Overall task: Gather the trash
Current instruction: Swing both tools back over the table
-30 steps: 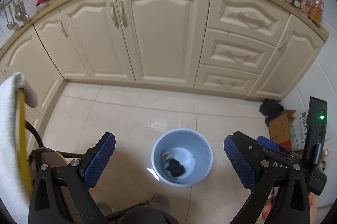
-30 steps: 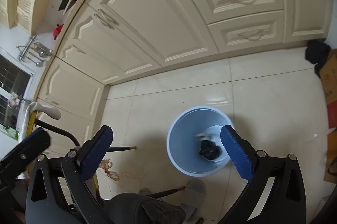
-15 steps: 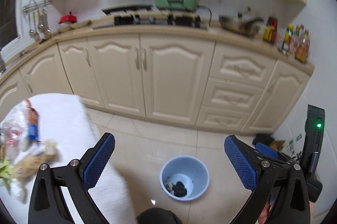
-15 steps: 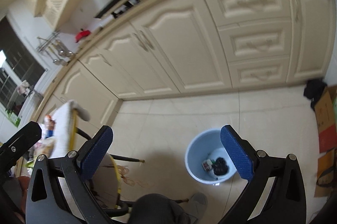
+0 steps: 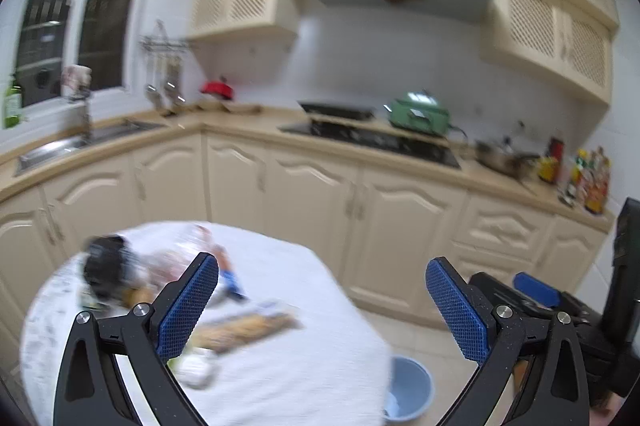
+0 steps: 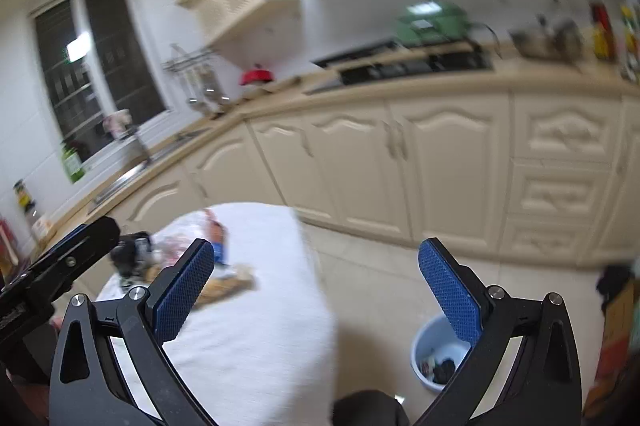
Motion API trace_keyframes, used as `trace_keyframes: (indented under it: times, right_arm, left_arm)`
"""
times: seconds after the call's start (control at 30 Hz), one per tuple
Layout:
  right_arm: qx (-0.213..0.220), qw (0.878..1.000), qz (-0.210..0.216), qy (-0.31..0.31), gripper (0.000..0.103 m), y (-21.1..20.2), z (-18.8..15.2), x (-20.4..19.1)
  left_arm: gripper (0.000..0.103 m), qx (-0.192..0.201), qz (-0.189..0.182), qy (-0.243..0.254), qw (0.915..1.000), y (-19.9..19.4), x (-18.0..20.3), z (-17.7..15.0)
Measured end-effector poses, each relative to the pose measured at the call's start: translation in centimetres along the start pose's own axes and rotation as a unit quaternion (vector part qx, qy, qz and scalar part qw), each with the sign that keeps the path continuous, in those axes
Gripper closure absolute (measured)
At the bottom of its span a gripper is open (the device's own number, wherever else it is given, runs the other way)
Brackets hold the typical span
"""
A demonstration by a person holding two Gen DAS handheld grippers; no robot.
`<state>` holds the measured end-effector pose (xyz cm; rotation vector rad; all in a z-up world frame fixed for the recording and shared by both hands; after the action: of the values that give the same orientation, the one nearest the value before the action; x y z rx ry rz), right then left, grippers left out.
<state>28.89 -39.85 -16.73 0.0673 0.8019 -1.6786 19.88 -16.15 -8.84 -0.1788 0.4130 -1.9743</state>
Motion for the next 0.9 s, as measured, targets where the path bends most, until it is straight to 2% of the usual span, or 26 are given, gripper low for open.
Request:
trace_keyframes:
  times: [0.17,0.27,0.47,0.7,0.73,0.9]
  right_arm:
    - [0.021,0.997,0.026,-0.064,0.0,-0.9,-0.5,-7.8]
    - [0.026,0.995,0.042,-0.086,0.0,-0.7,-1.1,-10.9]
    - [0.027,0.991,0.056,-0.115,0.0,-0.2,-2.5,-15.1]
    - [0.002,0.986,0.068,-0.149,0.0,1.7,-5.3,-18.2]
    - [-0.002,0.986,0.07,-0.151,0.0,2.1,-5.7,-18.3]
    - [-0.03,0.984,0.074,-0.16,0.0,4.5,-8.0,-19.0]
  left_arm:
    - [0.001,0.022,0.051,-0.007,0.9984,-5.8,-3.2,-3.3]
    - [0.001,0.025,0.078,-0.017,0.9965,-8.7,-5.1,-5.4]
    - [0.001,0.014,0.121,-0.031,0.9921,-11.8,-7.1,-8.3]
    - [0.001,-0.016,0.146,-0.056,0.9875,-13.0,-7.7,-10.5]
    - [0.001,-0.019,0.147,-0.059,0.9872,-12.5,-8.0,-9.6]
    - [0.001,-0.043,0.153,-0.068,0.9849,-11.0,-8.5,-9.5]
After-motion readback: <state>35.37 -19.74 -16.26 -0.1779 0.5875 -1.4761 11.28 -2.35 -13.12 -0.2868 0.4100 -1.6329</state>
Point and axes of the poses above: each gripper's, at about its wrist camera, not at the fingertips, and y roughly the way its jaws point, x to its right, z to its top, the point moved 9 cm from there along y, roughly the way its jaws point, and after that the axes turned 11 degrees about y, right-handed, at the moved point
